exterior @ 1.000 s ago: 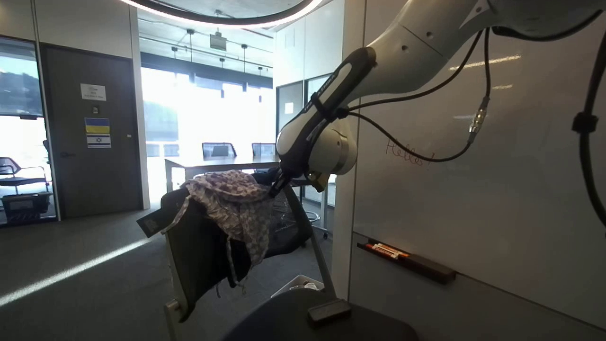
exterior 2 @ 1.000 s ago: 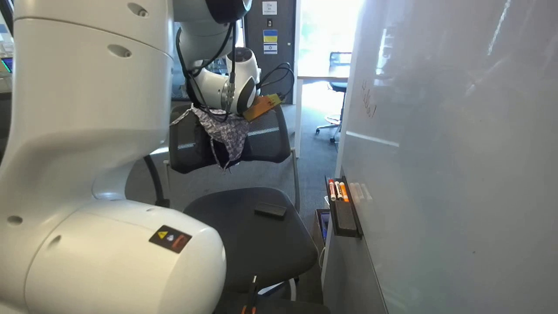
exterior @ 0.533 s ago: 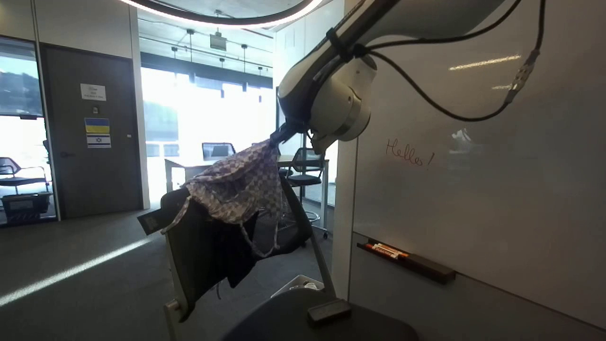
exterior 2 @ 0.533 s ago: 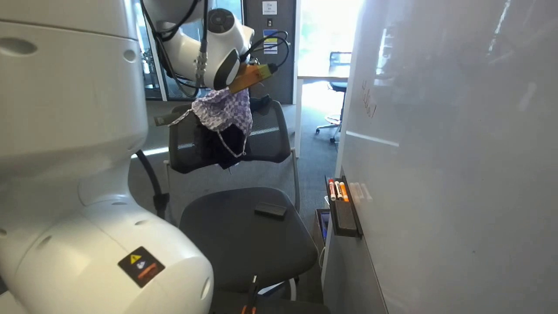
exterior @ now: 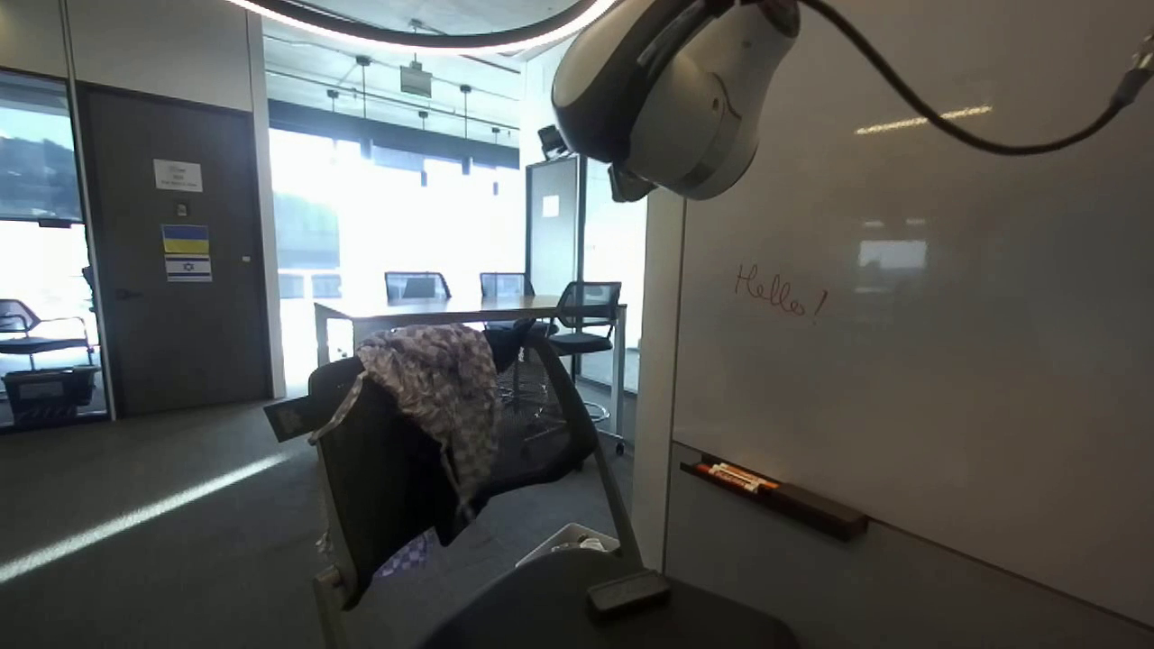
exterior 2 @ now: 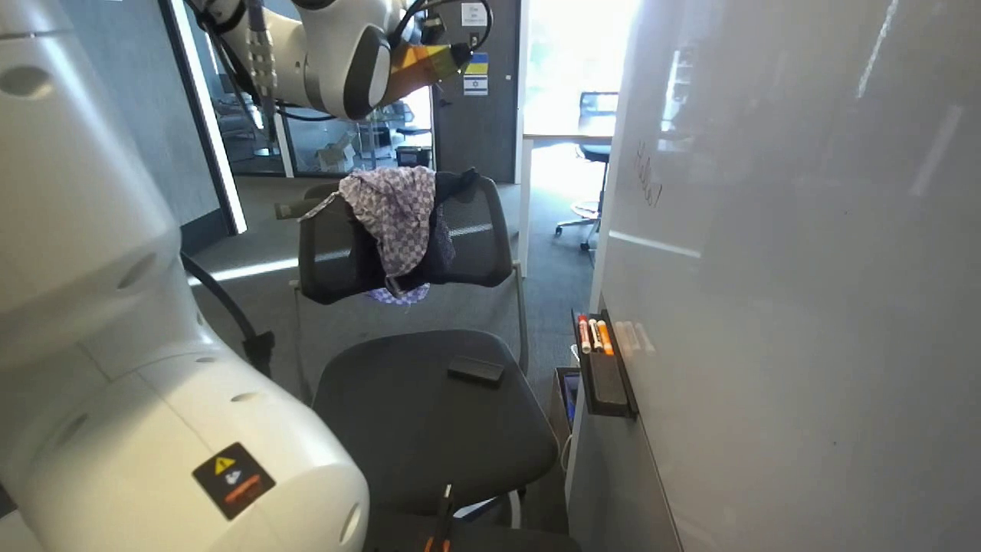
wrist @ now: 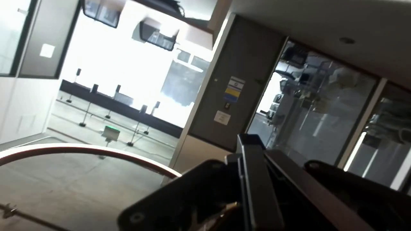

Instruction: Put the clothes on the seat of the chair

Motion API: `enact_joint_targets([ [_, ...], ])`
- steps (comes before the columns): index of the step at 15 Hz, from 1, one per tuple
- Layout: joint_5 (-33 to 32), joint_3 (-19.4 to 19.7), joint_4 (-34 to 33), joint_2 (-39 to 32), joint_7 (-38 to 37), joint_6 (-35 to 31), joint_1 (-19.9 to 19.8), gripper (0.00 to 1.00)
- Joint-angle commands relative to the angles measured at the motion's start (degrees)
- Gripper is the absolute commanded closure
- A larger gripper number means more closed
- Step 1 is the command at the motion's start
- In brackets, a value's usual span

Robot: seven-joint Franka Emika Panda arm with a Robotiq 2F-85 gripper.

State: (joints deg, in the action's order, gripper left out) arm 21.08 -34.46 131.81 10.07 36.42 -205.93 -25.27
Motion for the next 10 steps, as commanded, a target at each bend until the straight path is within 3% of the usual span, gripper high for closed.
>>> enact_joint_targets([
  [1, 1.8, 5.7, 8.6, 14.3, -2.7, 4.5, 1.4, 0.73],
  [3, -1.1, 11.4, 9.7, 15.4, -3.6, 11.0, 7.1, 0.69],
  [4, -1.8, 15.1, 9.3, 14.5, -4.1, 15.0, 12.4, 0.62],
  [5, -9.0, 17.1, 9.9, 14.9, -10.4, 18.0, 13.5, 0.53],
  [6, -3.4, 21.1, 8.5, 11.7, -3.7, 19.1, 20.0, 0.47],
  [10, -1.4, 33.0, 6.8, 7.9, 1.5, 29.1, 35.2, 0.16],
])
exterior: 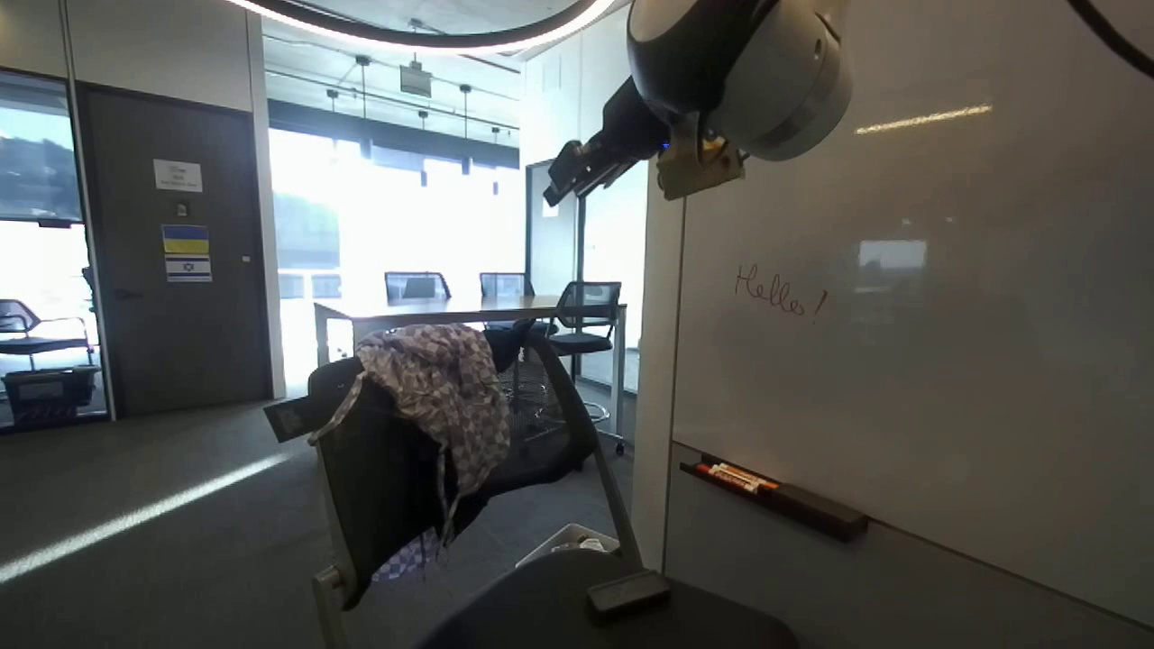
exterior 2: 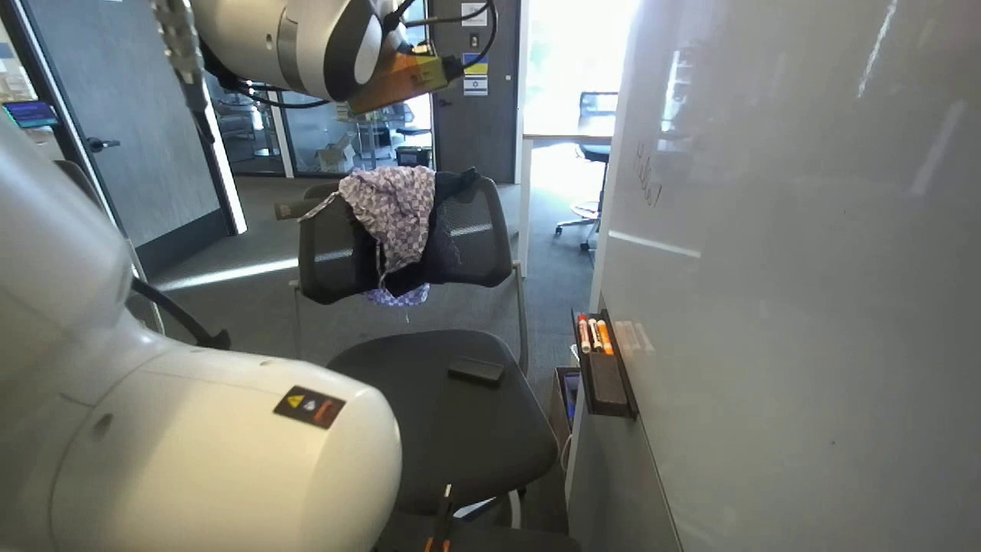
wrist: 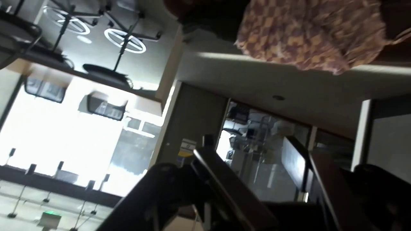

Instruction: Put the clothes on the seat of the chair

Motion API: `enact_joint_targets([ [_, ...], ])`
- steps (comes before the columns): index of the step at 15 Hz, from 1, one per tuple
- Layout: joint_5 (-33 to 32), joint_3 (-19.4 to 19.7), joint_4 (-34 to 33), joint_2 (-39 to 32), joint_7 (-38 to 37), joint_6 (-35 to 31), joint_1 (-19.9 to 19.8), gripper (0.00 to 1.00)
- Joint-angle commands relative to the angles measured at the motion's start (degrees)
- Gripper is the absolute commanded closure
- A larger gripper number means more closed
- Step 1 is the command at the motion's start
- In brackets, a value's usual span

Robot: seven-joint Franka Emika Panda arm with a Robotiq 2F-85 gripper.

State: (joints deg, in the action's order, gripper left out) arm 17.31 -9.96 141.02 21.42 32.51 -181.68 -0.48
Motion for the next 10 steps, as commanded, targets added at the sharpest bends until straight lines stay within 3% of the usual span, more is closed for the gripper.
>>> enact_joint_targets([
  [1, 3.0, 10.9, -2.8, -4.5, 7.7, 6.4, 13.0, 0.10],
  [2, 2.8, 12.2, -3.6, -6.2, 9.4, 7.2, 13.7, 0.01],
  [3, 3.1, 13.8, -4.2, -7.4, 11.4, 8.1, 15.1, 0.00],
  [7, 3.9, 17.8, -8.9, -13.9, 19.2, 11.0, 19.0, 0.00],
  [10, 2.9, 17.2, -12.9, -19.1, 22.1, 13.4, 19.4, 0.00],
])
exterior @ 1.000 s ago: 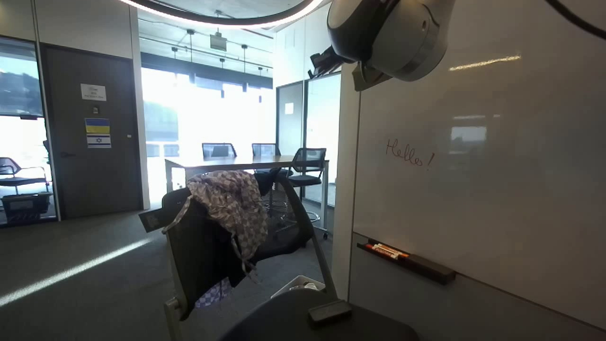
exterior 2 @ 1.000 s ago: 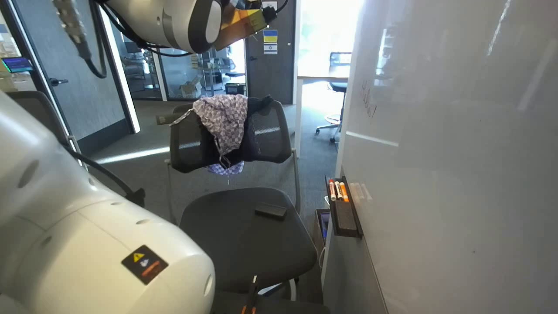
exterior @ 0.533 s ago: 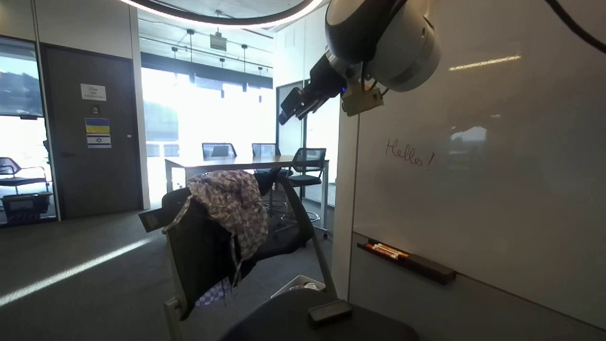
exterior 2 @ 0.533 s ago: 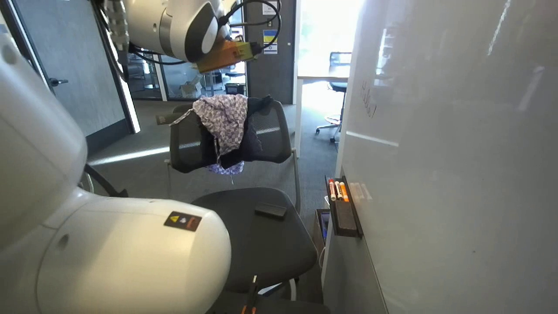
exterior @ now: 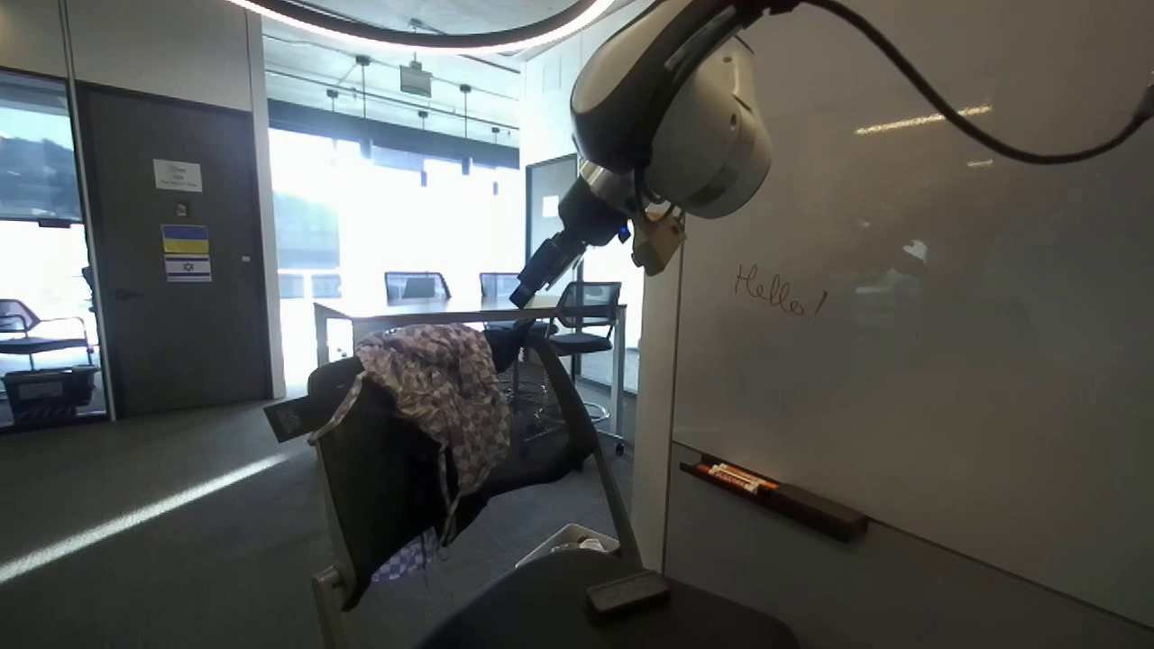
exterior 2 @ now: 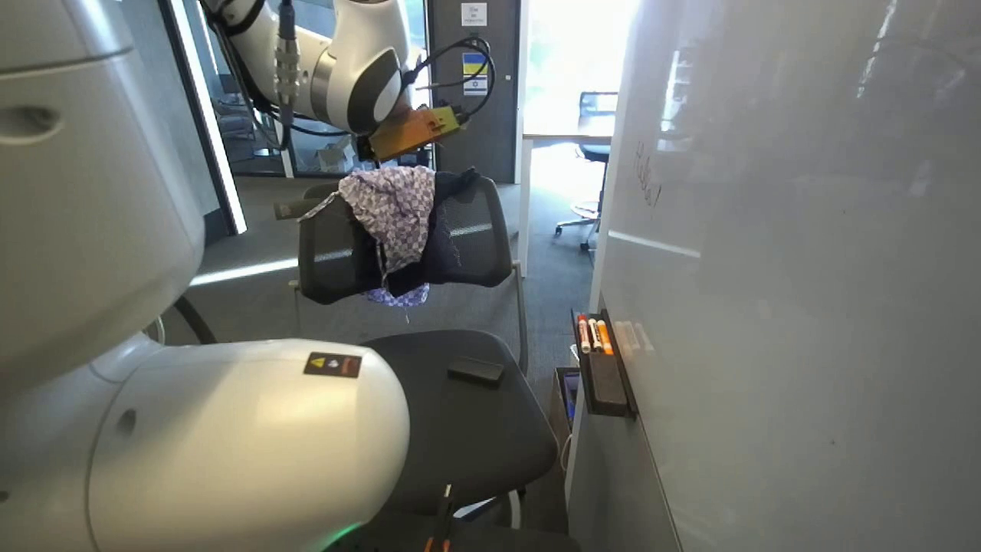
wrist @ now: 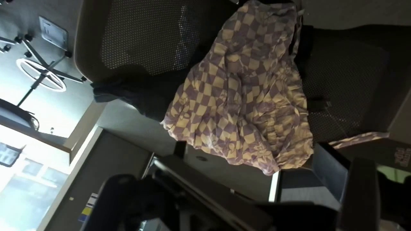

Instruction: Put the clothes on the seat of the chair

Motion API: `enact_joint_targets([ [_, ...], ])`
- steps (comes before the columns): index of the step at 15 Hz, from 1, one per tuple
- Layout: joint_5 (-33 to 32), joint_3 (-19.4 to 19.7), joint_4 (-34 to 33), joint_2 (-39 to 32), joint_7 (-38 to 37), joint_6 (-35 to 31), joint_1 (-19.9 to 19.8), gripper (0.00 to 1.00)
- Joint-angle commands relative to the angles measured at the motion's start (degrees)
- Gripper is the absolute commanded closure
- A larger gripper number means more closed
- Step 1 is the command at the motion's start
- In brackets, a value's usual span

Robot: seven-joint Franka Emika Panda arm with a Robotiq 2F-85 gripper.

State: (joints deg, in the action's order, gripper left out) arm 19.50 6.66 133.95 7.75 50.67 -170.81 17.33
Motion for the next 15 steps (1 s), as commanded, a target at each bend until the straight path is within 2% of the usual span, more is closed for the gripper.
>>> enact_joint_targets([
  [1, 0.5, 0.4, -6.6, -6.4, 4.7, 3.4, 1.4, 0.00],
  [2, 0.0, 0.0, -2.5, -3.1, 2.0, 1.6, 0.7, 0.00],
  [7, 1.5, 0.0, -2.5, -4.0, 2.2, 2.3, 1.0, 0.00],
  [11, 20.5, -0.6, -10.2, -10.3, 13.7, 1.3, 5.2, 0.00],
  [15, 27.9, -2.0, -19.4, -18.7, 24.7, 1.1, 4.4, 0.00],
])
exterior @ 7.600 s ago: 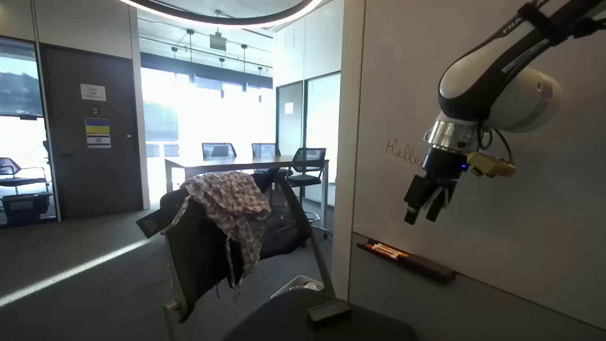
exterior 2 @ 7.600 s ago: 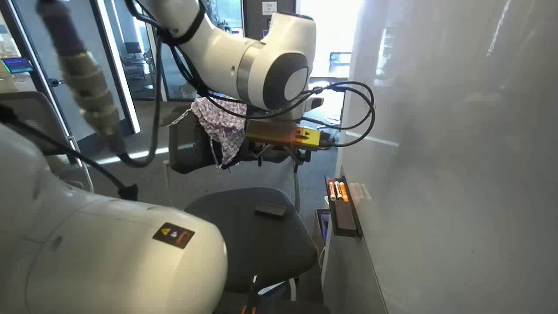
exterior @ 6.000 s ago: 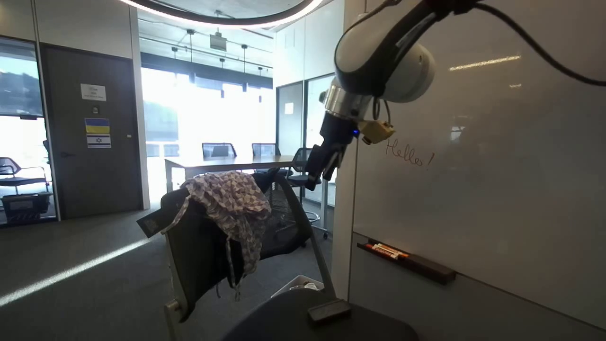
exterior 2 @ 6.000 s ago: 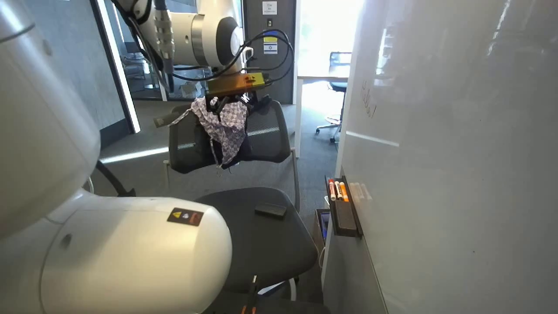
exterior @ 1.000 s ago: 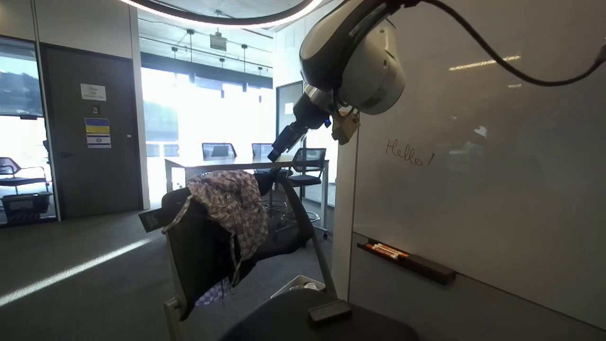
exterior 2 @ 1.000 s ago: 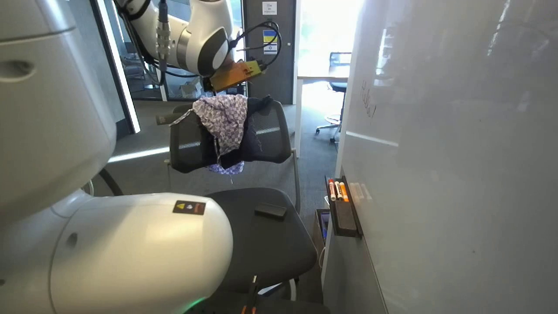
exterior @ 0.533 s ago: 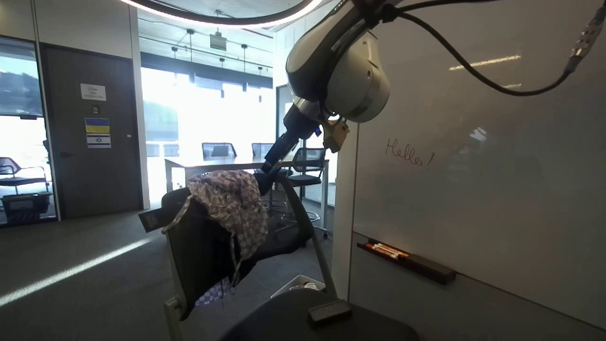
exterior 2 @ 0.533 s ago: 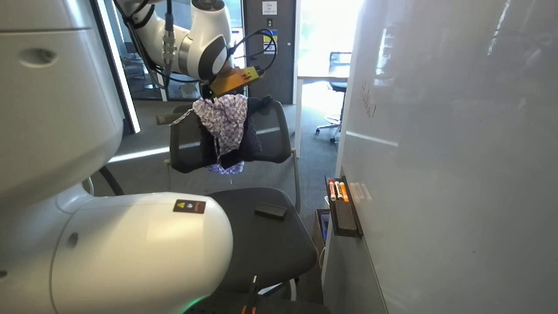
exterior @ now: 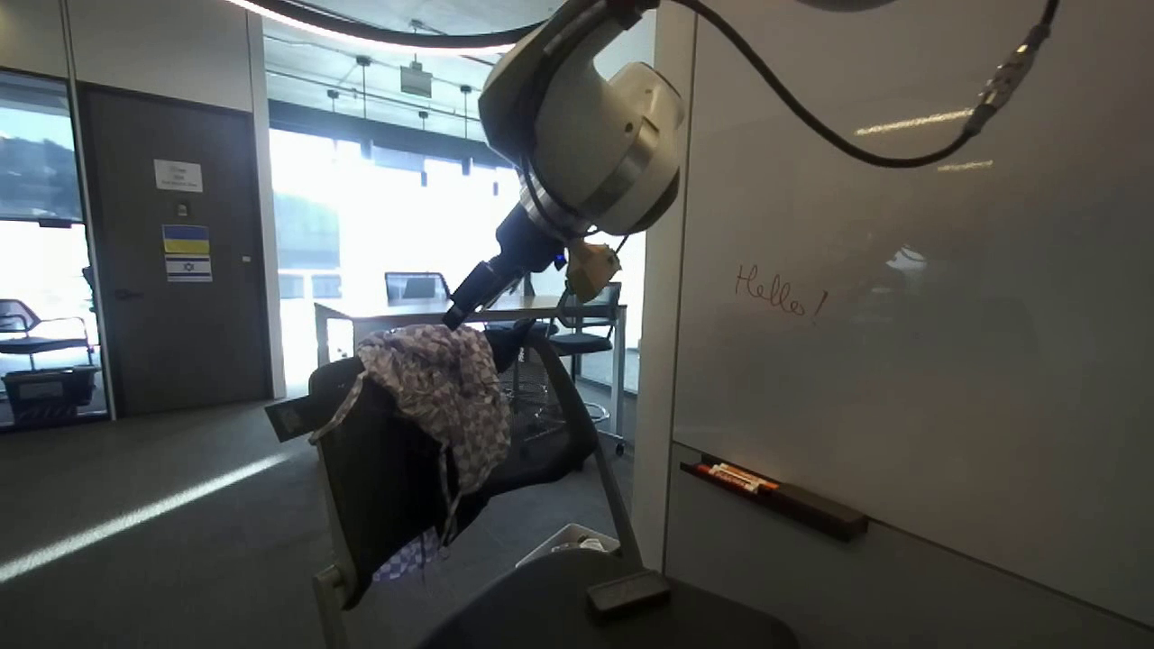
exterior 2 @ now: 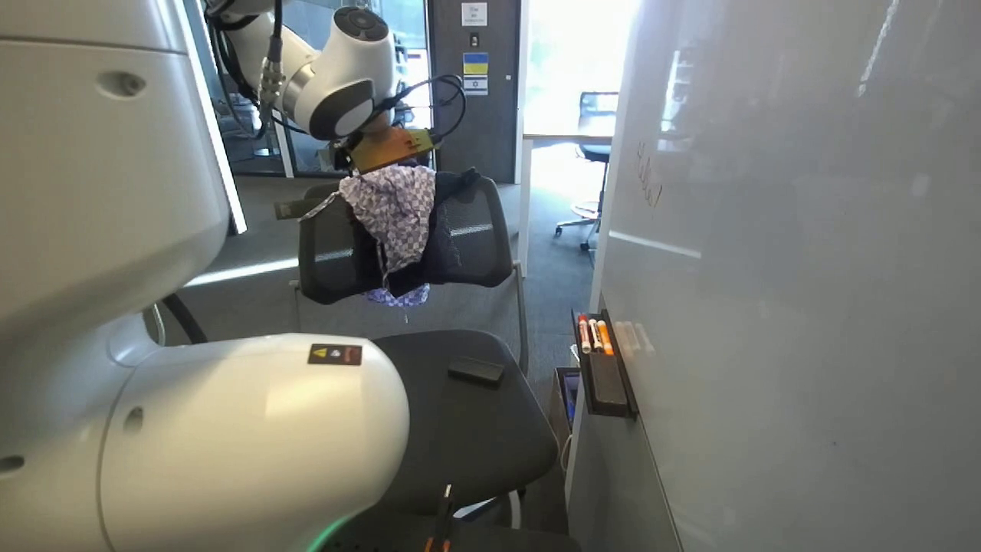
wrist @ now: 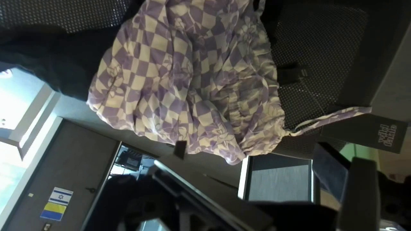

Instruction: Put the clothes on the seat of the chair

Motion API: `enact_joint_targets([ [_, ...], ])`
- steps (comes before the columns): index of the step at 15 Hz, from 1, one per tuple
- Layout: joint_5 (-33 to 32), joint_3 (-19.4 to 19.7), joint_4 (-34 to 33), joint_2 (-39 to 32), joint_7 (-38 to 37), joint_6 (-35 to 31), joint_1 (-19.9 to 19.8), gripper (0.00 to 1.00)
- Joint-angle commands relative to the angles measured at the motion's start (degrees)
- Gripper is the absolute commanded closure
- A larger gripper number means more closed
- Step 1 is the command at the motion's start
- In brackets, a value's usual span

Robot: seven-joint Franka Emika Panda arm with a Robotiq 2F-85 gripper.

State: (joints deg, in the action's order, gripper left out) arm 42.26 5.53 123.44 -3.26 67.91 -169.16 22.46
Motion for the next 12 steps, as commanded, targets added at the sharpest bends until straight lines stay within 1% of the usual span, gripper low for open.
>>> enact_joint_targets([
  [1, 6.0, -1.2, -11.5, -10.5, 9.8, -0.2, -1.4, 0.00],
  [2, 6.1, -1.3, -13.6, -12.9, 11.4, -0.4, -2.1, 0.00],
  [4, 4.1, -0.8, -17.7, -17.8, 13.3, -0.8, -3.2, 0.00],
  [8, 4.2, -1.8, -25.5, -25.2, 16.6, -0.7, -6.0, 0.00],
  [12, 2.9, -3.1, -30.5, -30.2, 20.3, -1.3, -6.4, 0.00],
])
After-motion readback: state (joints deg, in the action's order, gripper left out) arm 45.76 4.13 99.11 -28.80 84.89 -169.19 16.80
